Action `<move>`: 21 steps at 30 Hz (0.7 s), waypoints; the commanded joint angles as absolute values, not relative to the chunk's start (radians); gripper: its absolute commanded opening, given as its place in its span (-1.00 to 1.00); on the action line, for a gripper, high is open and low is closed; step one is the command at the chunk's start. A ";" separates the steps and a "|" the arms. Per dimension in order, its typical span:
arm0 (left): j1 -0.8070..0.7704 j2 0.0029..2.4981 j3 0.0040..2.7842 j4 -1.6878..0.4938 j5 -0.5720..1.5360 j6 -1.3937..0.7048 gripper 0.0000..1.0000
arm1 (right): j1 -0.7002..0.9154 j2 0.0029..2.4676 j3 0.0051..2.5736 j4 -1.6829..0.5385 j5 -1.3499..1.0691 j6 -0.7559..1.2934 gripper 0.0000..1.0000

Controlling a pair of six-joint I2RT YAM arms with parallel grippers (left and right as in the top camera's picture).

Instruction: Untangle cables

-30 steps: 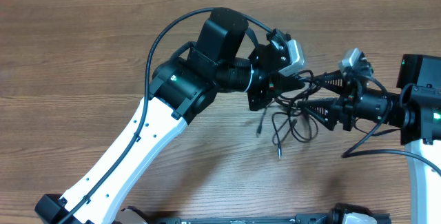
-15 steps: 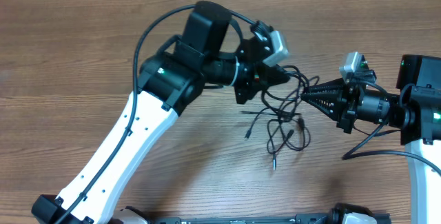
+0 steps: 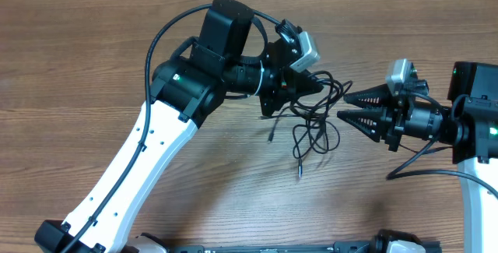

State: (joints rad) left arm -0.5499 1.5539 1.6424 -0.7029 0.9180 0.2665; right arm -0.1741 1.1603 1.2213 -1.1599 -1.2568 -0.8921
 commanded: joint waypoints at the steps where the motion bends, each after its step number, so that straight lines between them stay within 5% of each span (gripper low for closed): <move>1: -0.550 1.535 1.665 -0.682 1.032 0.289 -0.92 | -0.171 1.143 1.248 -1.158 -1.255 -0.895 -0.20; 21: -0.550 1.536 1.665 -0.685 1.110 0.289 -0.92 | -0.171 1.143 1.248 -1.137 -1.414 -0.896 -0.19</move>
State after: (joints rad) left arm -0.5499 1.5539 1.6424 -0.6853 1.0740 0.2665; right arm -0.1741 1.1603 1.2213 -1.1473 -1.3277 -0.8906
